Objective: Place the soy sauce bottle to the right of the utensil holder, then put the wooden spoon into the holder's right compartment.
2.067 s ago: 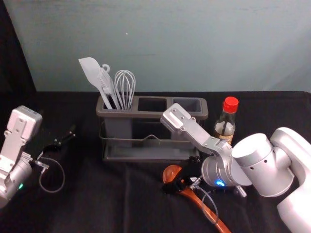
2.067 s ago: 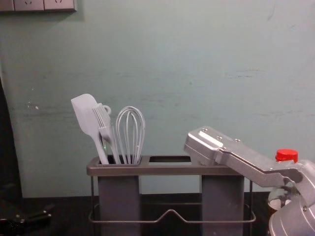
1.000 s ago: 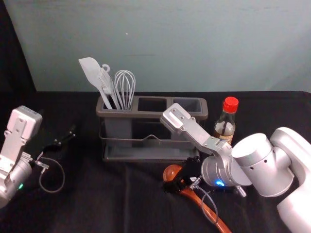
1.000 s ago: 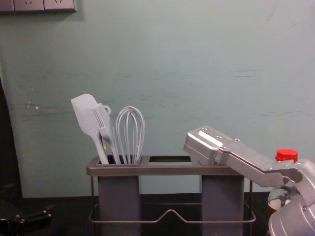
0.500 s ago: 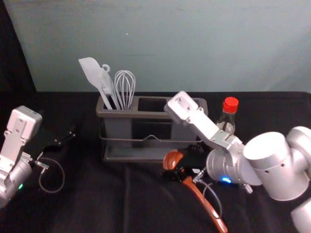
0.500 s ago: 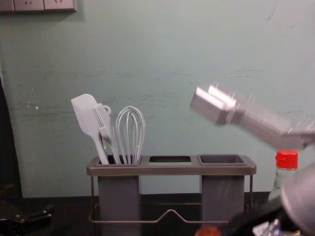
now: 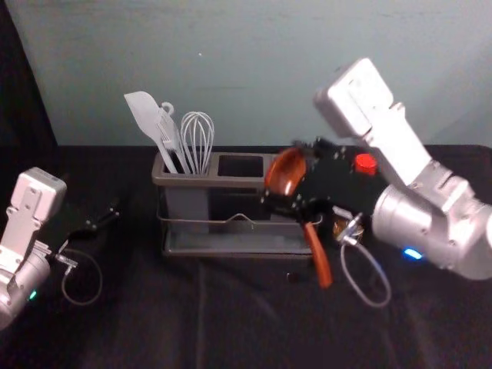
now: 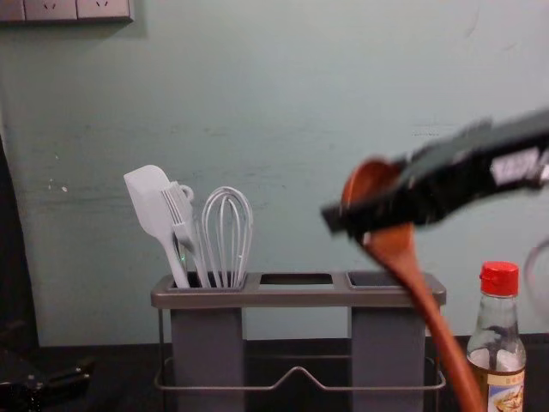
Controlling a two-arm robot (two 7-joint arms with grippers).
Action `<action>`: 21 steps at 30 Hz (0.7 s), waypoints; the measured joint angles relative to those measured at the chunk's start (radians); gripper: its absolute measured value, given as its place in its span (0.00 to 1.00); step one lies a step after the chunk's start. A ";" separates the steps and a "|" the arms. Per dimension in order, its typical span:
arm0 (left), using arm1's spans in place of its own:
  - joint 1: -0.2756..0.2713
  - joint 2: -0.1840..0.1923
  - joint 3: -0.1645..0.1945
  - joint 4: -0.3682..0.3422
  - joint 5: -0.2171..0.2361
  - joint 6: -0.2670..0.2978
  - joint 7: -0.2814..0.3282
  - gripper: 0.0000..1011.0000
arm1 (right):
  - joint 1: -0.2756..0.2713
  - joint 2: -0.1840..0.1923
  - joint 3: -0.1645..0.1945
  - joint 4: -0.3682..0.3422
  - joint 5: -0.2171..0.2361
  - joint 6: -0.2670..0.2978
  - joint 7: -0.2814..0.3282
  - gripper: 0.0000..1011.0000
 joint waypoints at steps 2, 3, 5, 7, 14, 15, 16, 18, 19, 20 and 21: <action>0.000 0.000 0.000 0.000 0.000 0.000 0.000 1.00 | -0.002 0.000 0.016 -0.016 0.005 -0.011 0.006 0.82; 0.000 0.000 0.000 0.000 0.000 0.000 0.000 1.00 | -0.004 -0.001 0.033 -0.025 0.016 -0.029 0.010 0.82; 0.000 0.000 0.000 0.000 0.000 0.000 0.000 1.00 | -0.004 -0.003 0.055 -0.029 0.036 -0.055 0.018 0.82; 0.000 0.000 0.000 0.000 0.000 0.000 0.000 1.00 | 0.000 -0.004 0.072 -0.029 0.056 -0.076 0.025 0.82; 0.000 0.000 0.000 0.000 0.000 0.000 0.000 1.00 | 0.053 -0.017 0.124 0.017 0.152 -0.141 0.075 0.82; 0.000 0.000 0.000 0.000 0.000 0.000 0.000 1.00 | 0.062 -0.019 0.125 0.024 0.159 -0.143 0.080 0.82; 0.000 0.000 0.000 0.000 0.000 0.000 0.000 1.00 | 0.082 -0.020 0.126 0.037 0.172 -0.145 0.088 0.82; 0.000 0.000 0.000 0.000 0.000 0.000 0.000 1.00 | 0.114 -0.022 0.125 0.059 0.188 -0.145 0.099 0.82; 0.000 0.000 0.000 0.000 0.000 0.000 0.000 1.00 | 0.114 -0.022 0.125 0.059 0.188 -0.145 0.099 0.82; 0.000 0.000 0.000 0.000 0.000 0.000 0.000 1.00 | 0.137 -0.023 0.124 0.076 0.197 -0.144 0.106 0.82; 0.000 0.000 0.000 0.000 0.000 0.000 0.000 1.00 | 0.147 -0.023 0.123 0.083 0.201 -0.144 0.109 0.82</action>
